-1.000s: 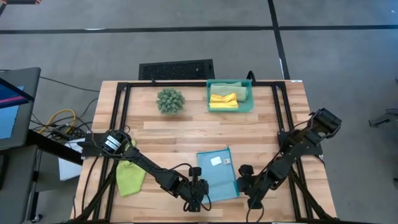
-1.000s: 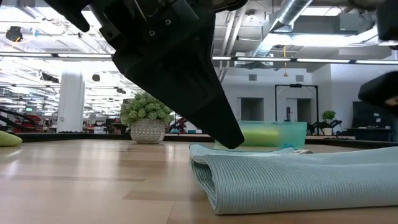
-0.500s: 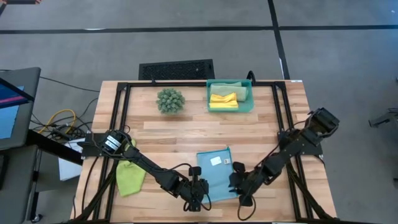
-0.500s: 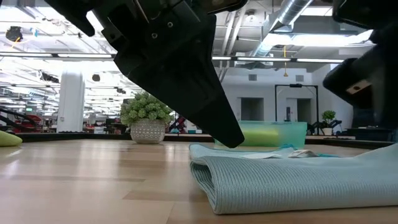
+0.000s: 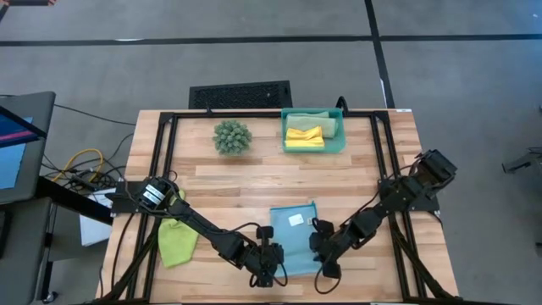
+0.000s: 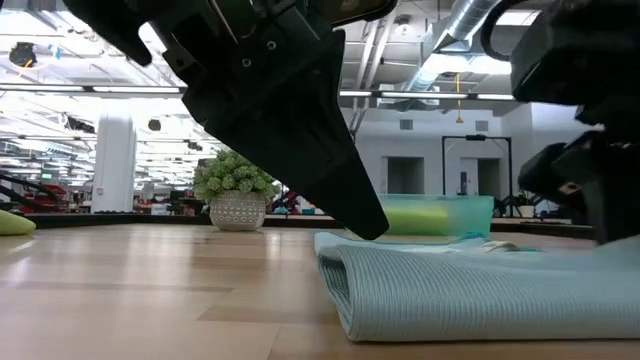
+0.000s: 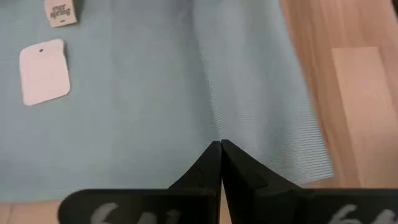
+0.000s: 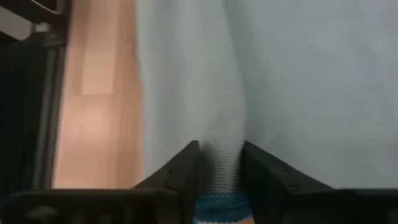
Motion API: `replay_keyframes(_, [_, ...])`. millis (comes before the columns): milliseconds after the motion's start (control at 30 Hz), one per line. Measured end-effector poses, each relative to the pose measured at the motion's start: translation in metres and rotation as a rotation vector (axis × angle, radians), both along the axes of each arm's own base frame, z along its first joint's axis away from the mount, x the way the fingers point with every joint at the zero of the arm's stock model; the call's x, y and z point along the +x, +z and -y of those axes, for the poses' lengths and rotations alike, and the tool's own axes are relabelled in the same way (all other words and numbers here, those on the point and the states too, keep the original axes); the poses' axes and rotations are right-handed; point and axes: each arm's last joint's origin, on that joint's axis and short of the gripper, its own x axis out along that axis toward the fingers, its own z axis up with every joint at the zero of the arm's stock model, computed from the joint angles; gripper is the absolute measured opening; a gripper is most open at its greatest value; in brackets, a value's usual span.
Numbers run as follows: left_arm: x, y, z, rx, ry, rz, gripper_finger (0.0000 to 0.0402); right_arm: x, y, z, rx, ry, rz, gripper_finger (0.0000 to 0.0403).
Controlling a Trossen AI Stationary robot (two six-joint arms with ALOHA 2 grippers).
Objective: Roll microfiber towels into tight, uniform cylinder then place into a basket
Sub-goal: Roll the blue microfiber cloth
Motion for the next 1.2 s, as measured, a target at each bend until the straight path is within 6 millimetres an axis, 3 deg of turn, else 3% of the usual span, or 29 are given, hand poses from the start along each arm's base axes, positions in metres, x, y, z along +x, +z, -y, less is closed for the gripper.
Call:
replay_keyframes(233, [-0.003,-0.003,-0.007,0.062,0.06,-0.03,0.0,-0.005,0.0,-0.006,-0.001,0.026,-0.005,0.0042])
replay_keyframes(400, [-0.004,-0.01,-0.014,0.065,0.076,-0.046,0.0,-0.006,0.0,-0.007,-0.001,0.032,-0.006,0.001])
replay_keyframes(700, [-0.01,-0.022,-0.021,0.048,0.114,-0.062,0.0,-0.01,-0.001,-0.01,0.008,0.005,-0.034,0.0046])
replay_keyframes(1000, [-0.009,-0.023,-0.02,0.03,0.105,-0.05,0.0,-0.01,-0.001,-0.01,-0.037,-0.002,0.005,0.0013])
replay_keyframes(1200, [-0.009,-0.023,-0.02,0.032,0.103,-0.049,0.0,-0.008,-0.001,-0.009,-0.068,-0.005,0.035,0.0055])
